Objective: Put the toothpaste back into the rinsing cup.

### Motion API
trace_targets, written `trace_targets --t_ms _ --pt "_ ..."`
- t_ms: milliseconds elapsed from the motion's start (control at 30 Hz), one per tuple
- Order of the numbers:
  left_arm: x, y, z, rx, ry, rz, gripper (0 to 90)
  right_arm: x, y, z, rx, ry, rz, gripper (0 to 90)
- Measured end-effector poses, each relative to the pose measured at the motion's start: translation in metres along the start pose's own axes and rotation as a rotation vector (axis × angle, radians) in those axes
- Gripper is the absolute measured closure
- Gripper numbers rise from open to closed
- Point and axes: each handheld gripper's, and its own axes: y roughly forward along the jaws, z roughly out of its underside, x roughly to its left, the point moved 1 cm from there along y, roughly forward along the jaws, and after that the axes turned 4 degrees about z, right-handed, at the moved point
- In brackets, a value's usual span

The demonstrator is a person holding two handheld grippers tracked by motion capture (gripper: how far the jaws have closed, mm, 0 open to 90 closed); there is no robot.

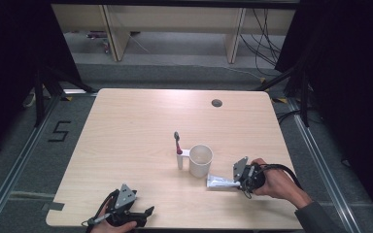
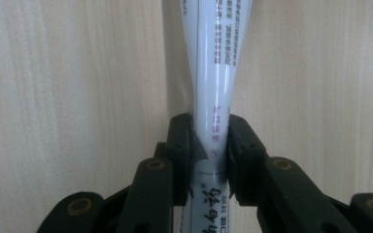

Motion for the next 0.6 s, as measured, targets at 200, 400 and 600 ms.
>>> trace_targets --t_ms 200,400,600 --pt "-0.001 0.000 0.000 -0.001 0.001 0.004 17.0 0.003 0.001 -0.003 0.015 -0.028 -0.020 74.2" --pt "-0.001 0.000 0.001 0.002 0.000 0.007 16.9 0.002 0.004 -0.008 0.054 -0.056 -0.022 74.5" --pt "-0.002 0.000 0.001 0.004 0.002 0.011 16.9 0.003 0.006 -0.014 0.101 -0.088 -0.017 74.7"
